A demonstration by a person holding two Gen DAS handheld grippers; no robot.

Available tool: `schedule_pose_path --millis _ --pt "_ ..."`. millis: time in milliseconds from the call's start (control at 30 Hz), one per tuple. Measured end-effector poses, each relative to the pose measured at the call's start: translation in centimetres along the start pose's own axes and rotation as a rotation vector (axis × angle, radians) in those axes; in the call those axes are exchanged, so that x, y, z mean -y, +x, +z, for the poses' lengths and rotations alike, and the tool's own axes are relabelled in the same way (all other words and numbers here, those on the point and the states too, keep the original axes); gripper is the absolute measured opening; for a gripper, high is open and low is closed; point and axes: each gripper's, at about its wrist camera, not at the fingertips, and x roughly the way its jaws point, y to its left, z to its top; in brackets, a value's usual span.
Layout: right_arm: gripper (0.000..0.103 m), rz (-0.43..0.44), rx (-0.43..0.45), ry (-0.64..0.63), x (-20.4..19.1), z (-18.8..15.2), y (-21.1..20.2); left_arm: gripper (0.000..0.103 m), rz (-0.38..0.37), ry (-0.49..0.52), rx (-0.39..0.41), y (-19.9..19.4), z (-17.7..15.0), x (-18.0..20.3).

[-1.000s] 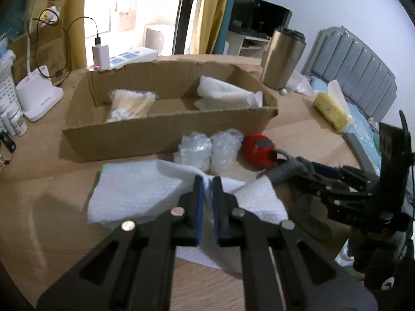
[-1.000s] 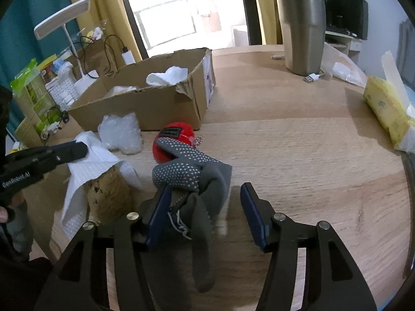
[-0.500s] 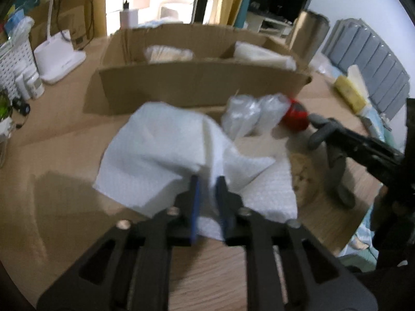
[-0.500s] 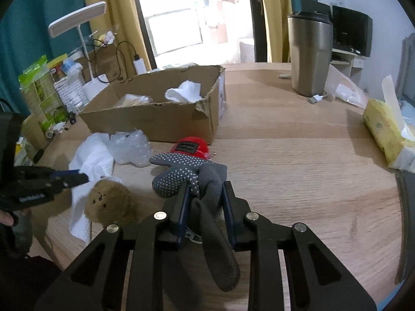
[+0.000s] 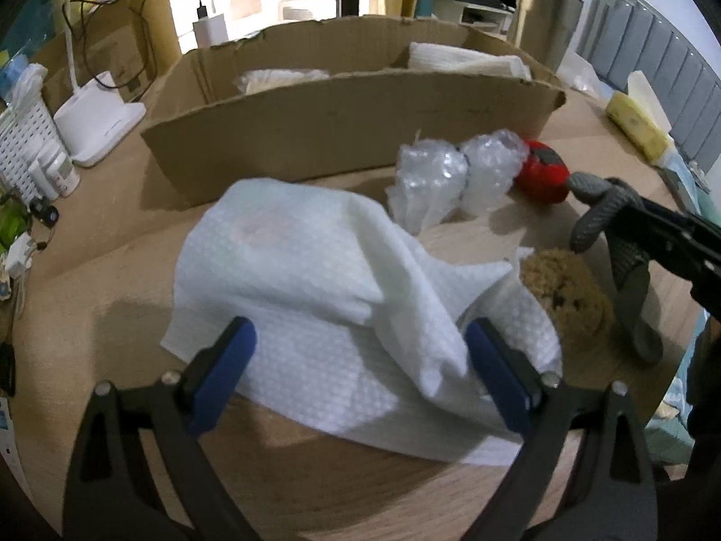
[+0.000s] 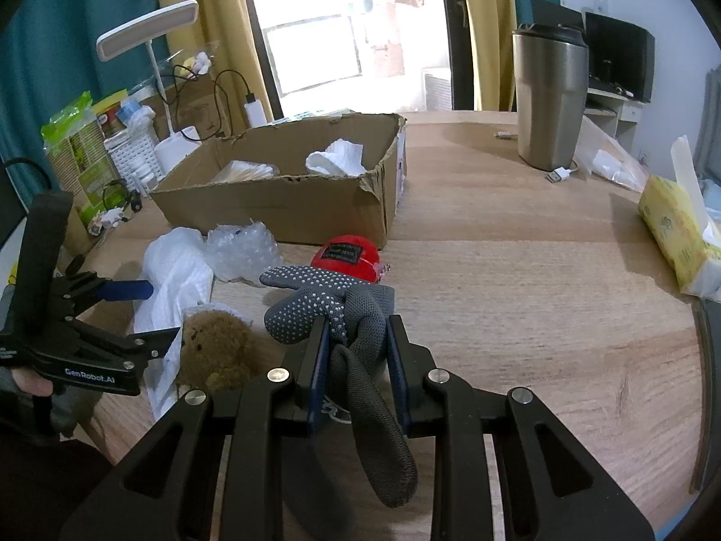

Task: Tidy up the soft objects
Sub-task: 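Lift the white wipe with left while right carries the glove toward the box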

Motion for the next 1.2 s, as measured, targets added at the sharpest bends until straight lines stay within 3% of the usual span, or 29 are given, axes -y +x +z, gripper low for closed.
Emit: schedule_pose_path --millis 67,133,300,333,833,1200 --pt "0.027 -0.001 0.001 0.004 0.1 0.0 0.0 0.087 -0.005 0.012 0.003 -0.1 -0.2 -0.1" --pt "0.027 -0.002 -0.001 0.008 0.3 -0.1 0.1 0.057 -0.007 0.027 0.01 -0.5 -0.3 -0.2" --pt "0.027 -0.001 0.006 -0.004 0.2 0.1 0.0 0.016 -0.033 0.026 0.025 -1.6 -1.0 -0.4" --pt "0.027 0.0 0.011 -0.01 0.1 0.2 -0.1 0.012 -0.049 0.015 0.028 -1.8 -1.1 -0.5" --pt "0.026 -0.058 0.125 -0.062 -2.1 2.3 -3.4 0.008 -0.166 0.008 0.269 -9.1 -0.2 -0.5" --pt "0.026 -0.077 0.159 -0.11 -4.5 4.3 -4.2 0.008 -0.193 -0.052 0.386 -11.9 0.4 -3.1"
